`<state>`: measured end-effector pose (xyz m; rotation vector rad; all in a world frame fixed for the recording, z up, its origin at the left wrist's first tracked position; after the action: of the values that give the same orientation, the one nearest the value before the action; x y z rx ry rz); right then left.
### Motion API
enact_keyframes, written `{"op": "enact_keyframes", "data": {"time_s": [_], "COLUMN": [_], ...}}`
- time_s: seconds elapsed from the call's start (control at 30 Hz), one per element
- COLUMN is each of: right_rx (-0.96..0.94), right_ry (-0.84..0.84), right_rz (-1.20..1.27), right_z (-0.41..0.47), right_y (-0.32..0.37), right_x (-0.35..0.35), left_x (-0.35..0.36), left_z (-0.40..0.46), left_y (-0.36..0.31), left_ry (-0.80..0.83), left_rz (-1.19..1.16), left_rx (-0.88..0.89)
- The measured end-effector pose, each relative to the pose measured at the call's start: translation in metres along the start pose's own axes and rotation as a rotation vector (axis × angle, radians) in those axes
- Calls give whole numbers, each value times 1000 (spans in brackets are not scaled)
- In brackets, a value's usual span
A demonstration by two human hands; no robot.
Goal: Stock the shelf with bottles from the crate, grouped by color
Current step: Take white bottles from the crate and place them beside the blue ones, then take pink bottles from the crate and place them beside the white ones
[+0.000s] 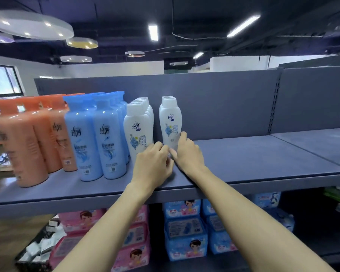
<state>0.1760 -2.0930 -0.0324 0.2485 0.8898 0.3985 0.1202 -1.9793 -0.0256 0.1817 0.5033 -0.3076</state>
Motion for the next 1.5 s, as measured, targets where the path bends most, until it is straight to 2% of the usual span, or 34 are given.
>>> {"op": "enact_keyframes", "data": {"time_s": [0.2,0.37,0.5,0.63,0.73,0.9,1.23,1.5], "right_rx": [-89,-120,-157,-255,-301,-270,-208,-92], "right_ry": [11,45,108,126,120,213,487,716], "right_rz": [-12,-63,-87,-178,-181,-178,-253,-257], "right_z": [-32,-55,-84,-125,-155,-200,-324,-434], "right_y": [11,7,7,8,4,-9,-58,-108], "right_x": [-33,-72,-92,-102,-102,-84,-3,49], "left_x": [-11,-40,-54,-74,-80,-72,-49,-24], "left_z": [-3,-17,-36,-63,-90,-139,-274,-403], "left_y": [-3,-7,-15,-21,-26,-33,-70,-108], "left_ry": [80,38,13,-24,22,143,412,723], "left_rz": [41,123,123,13,-11,-29,-108,-186], "left_rx": [13,31,158,281,345,248,77,-48]}}
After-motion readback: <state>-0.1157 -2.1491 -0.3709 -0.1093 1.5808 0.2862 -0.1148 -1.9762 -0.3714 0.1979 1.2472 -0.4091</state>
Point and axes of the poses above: each hand's wrist, its own z-axis towards the middle knuckle, its own x-axis out of the palm, y = z × x, the point moved 4 cm from there along z, towards the middle knuckle, and after that the axes turned 6 degrees about -y, right-handed, at the moved point
